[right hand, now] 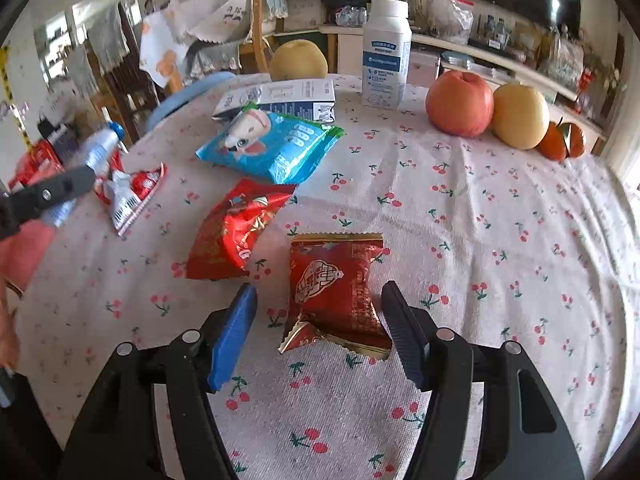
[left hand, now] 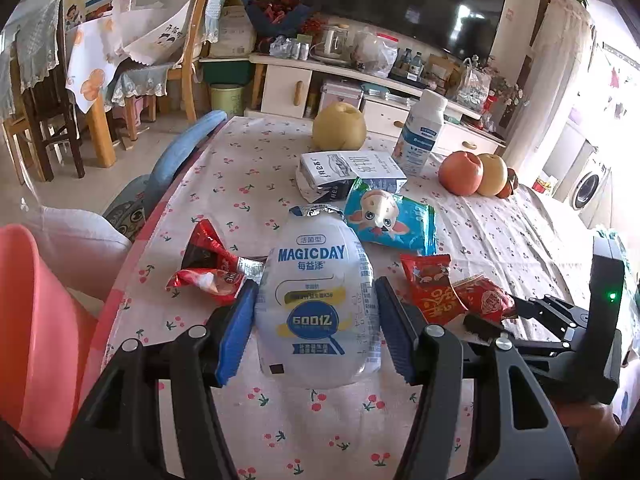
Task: Collect trash
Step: 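Carry both items over the pink bucket and open both grippers to drop them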
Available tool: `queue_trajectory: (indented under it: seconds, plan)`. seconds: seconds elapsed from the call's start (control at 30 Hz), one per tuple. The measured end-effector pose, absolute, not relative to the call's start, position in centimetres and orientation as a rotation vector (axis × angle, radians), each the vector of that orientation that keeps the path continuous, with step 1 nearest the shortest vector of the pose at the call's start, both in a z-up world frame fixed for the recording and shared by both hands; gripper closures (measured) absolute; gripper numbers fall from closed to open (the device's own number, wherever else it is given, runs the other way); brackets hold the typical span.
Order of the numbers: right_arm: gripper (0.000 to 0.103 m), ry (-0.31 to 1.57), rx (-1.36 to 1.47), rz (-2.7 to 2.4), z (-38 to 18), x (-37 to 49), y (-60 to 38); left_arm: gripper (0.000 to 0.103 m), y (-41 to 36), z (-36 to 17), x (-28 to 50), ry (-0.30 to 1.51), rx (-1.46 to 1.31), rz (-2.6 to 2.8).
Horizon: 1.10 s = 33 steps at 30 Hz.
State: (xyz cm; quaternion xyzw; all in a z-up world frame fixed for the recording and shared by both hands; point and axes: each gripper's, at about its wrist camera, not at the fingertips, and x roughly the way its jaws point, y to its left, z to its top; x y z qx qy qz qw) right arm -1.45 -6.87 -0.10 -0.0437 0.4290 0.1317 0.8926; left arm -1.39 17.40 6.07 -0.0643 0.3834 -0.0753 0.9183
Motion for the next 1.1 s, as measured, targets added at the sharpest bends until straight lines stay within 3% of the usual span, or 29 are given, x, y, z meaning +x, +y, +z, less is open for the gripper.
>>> queue_trajectory:
  seconds: [0.03,0.3,0.8,1.1]
  plan:
    - [0.058,0.886,-0.108,0.257,-0.1,-1.5,-6.9,0.043,17.5,6.1,-1.4,0.788,-0.134,-0.155]
    - [0.068,0.856,-0.151,0.231,0.1,-2.3,-7.1,0.043,18.5,6.8,-1.8,0.765,-0.165,-0.159]
    - [0.07,0.713,-0.09,0.275,6.0,-5.4,-4.8,0.043,22.5,9.6,-3.9,0.668,-0.232,-0.115]
    - [0.07,0.66,-0.083,0.513,10.5,-6.6,4.7,0.043,28.5,10.9,-5.6,0.595,-0.331,-0.005]
